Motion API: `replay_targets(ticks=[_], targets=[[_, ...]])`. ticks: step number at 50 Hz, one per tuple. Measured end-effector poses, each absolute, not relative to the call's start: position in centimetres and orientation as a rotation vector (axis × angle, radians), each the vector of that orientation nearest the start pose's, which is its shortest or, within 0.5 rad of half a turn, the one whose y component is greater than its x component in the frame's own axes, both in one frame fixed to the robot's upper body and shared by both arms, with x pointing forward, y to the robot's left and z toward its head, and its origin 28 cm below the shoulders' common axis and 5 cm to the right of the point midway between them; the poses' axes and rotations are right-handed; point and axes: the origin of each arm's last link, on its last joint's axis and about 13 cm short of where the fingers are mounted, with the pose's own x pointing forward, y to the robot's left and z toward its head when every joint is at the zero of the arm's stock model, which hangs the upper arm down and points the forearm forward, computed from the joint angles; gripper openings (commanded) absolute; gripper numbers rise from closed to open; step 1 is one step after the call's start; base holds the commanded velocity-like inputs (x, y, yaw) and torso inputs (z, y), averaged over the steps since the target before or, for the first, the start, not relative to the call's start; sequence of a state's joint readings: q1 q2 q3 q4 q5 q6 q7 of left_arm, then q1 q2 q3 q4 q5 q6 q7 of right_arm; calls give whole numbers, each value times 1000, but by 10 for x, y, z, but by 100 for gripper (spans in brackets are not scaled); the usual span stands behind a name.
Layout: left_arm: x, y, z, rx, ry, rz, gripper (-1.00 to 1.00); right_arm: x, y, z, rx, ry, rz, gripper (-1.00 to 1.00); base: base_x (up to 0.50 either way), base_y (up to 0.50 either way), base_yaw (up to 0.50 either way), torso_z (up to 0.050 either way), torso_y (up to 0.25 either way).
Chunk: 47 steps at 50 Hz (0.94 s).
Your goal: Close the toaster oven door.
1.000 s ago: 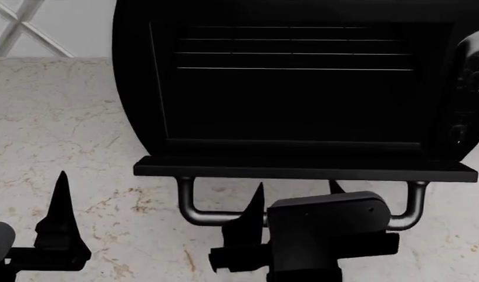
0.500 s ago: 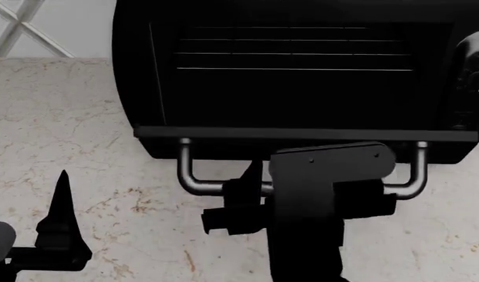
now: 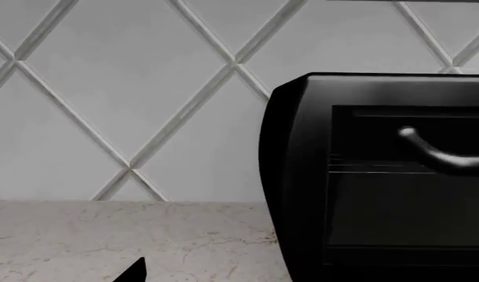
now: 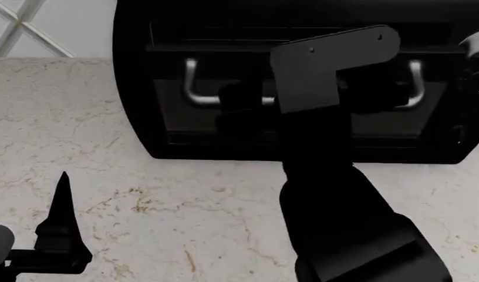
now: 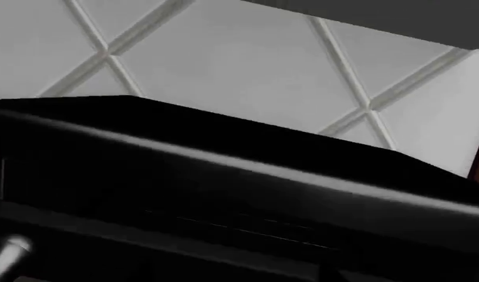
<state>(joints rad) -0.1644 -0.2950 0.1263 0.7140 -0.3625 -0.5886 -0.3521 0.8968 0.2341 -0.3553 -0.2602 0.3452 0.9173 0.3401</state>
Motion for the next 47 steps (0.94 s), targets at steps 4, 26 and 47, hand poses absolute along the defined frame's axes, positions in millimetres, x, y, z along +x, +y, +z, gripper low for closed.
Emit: replay_targets(ticks=[4,26,47], targets=[[205,211,149,-15,-216,-5,100,324,-76,242,-227,-171,38,100,0,0,0,0,0],[205,213,148,-19,-216,0,100,370,-72,264,-282,-190,28,100,2,0,1,0,0],[206,213,149,-16,-217,2,100,378,-54,274,-327,-171,15,100,28,7,16,2,0]])
